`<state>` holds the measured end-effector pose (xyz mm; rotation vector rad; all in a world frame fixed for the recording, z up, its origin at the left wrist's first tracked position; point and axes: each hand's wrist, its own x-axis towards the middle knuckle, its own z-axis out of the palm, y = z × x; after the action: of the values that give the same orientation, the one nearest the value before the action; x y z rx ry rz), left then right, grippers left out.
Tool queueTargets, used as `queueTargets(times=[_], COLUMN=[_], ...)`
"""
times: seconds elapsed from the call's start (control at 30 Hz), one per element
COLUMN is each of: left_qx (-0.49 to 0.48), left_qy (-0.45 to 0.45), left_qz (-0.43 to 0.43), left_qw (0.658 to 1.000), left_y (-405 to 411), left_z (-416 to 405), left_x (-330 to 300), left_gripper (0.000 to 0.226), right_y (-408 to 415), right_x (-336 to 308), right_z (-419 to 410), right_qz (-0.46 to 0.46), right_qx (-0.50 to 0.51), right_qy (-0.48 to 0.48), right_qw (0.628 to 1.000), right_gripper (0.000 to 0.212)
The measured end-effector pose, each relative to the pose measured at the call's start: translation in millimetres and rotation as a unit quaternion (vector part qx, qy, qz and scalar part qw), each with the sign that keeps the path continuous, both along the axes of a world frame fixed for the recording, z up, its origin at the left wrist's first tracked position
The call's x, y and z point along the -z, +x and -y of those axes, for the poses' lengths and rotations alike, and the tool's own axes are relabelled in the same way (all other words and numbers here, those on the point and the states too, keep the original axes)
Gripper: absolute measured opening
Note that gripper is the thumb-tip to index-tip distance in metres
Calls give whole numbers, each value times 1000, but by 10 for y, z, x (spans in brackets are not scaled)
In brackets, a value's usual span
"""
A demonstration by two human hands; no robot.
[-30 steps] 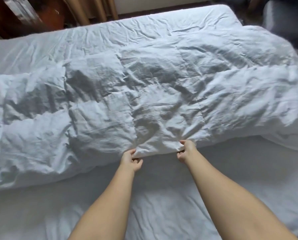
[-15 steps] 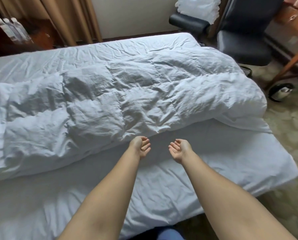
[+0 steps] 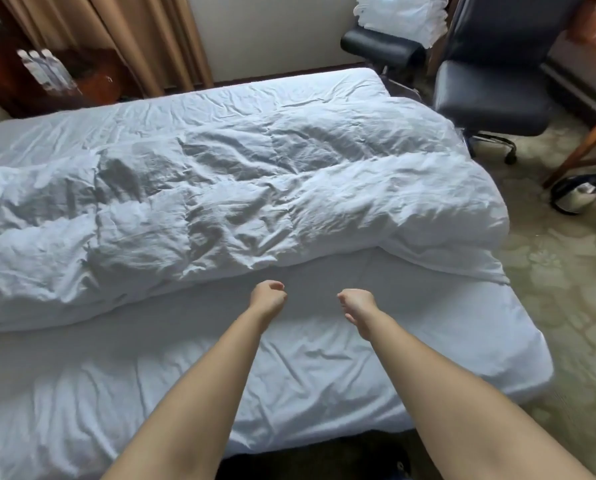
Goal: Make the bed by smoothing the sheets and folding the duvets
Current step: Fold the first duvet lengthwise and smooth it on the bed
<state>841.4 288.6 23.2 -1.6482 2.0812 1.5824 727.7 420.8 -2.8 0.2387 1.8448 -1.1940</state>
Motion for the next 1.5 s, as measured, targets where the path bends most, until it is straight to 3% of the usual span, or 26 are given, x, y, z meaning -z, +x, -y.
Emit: queueTargets(times=[0.1, 0.27, 0.53, 0.7, 0.8, 0.87, 0.93, 1.0, 1.07, 1.13, 1.23, 1.33, 1.5], left_qx=[65, 154, 135, 170, 148, 74, -20, -100, -186, -274, -394, -480, -559], left_qy=[-35, -49, -10, 1, 31, 92, 170, 241, 310, 355, 397, 396, 342], left_qz=[42, 87, 57, 93, 90, 52, 12, -18, -56, -96, -185, -235, -245], left_qw=[996, 983, 989, 981, 984, 992, 985, 965, 930, 889, 808, 747, 714], left_y=[-270, -693, -1608, -2024, -2328, -2582, -2867, -3160, -3432, -3717, -4154, -4451, -4658], left_z=[-362, -778, -706, -798, -884, -994, -1146, -1295, -1428, -1518, -1544, -1492, -1393], left_x=[86, 158, 495, 640, 689, 720, 687, 690, 718, 772, 880, 953, 870], left_gripper=[39, 42, 36, 36, 35, 25, 12, 18, 36, 37, 34, 39, 17], right_y=[-354, -878, -1612, -2061, -2393, -2648, -2915, -3170, -3420, -3661, -4009, -4261, -4498], right_x=[-1, 15, 177, 309, 360, 426, 515, 562, 621, 648, 694, 737, 711], right_z=[-335, -628, -660, -768, -884, -947, -1034, -1094, -1150, -1161, -1045, -959, -813], right_qz=[-86, -119, -111, -86, -73, -52, -17, 41, 121, 182, 243, 285, 352], right_qx=[-132, -204, -151, -143, -130, -116, -75, -11, 54, 105, 163, 198, 245], right_qy=[33, 93, 120, 132, 132, 137, 125, 89, 51, 8, -54, -75, -126], right_qw=[987, 967, 975, 977, 980, 982, 989, 995, 990, 978, 955, 935, 895], right_gripper=[18, 32, 31, 30, 21, 15, 23, 19, 44, 57, 60, 61, 70])
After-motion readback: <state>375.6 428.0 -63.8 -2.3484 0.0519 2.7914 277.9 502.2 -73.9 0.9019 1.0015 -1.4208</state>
